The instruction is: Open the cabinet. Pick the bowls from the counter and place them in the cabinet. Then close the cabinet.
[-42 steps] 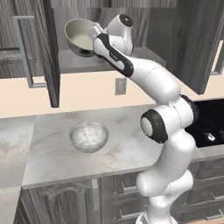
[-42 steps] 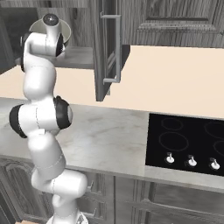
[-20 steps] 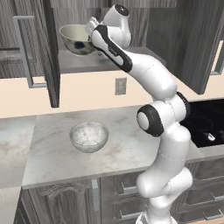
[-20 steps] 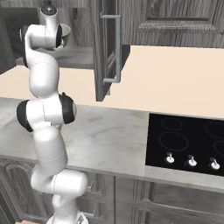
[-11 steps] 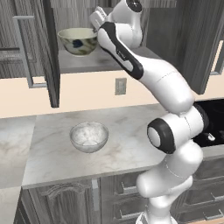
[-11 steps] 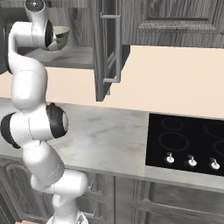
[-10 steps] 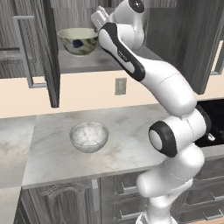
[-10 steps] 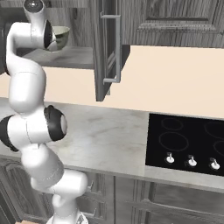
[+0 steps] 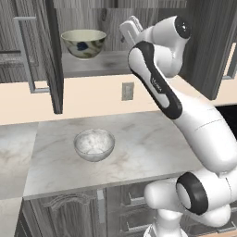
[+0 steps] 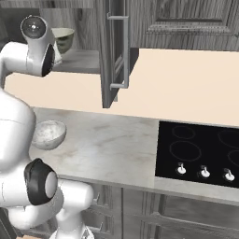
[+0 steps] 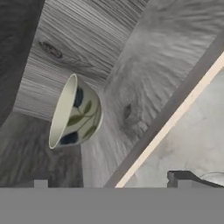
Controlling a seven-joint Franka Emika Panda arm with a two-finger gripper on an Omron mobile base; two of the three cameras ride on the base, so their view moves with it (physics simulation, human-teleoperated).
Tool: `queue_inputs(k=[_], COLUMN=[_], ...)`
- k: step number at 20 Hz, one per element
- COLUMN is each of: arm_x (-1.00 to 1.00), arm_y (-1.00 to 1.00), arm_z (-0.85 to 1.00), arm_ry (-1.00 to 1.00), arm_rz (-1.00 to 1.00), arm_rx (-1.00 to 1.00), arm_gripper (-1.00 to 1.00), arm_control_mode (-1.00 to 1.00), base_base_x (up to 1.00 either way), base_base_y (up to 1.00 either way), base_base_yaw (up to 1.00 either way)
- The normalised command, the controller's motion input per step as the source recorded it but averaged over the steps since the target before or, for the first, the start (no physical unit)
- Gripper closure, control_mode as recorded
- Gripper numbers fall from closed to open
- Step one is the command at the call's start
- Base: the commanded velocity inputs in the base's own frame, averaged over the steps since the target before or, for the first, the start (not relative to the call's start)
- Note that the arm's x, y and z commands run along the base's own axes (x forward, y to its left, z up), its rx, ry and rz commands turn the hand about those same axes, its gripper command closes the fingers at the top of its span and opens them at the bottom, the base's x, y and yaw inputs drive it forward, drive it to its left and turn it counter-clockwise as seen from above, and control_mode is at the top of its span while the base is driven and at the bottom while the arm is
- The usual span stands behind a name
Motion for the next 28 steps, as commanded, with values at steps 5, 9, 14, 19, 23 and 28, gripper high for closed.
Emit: queue_inputs(k=[5,9,14,19,23,28], arm_x=[-1.00,-0.79,-0.41,-0.28,-0.12,-0.34], arm_y=[-0.17,0.00,-0.01,-0.08,0.00,0.00], arm_z=[0.00,-0.08,-0.01,-0.24,-0.32,-0.37], arm_ry=[-0.11,0.22,0.43,0.35,0.36,-0.03], arm_rz=[0.00,0.04,0.14,0.10,0.08,0.04], arm_rx=[0.00,0.00,0.00,-0.02,-0.05,-0.06], arm_gripper=[-1.00,-1.00,-1.00,-1.00,-1.00,-1.00], arm_control_mode=[-1.00,-1.00,-1.00,-1.00,-1.00,-1.00], base_base_x=[0.00,0.00,0.00,0.00,0.00,0.00], base_base_y=[0.00,0.00,0.00,0.00,0.00,0.00], base_base_yaw=[0.00,0.00,0.00,0.00,0.00,0.00])
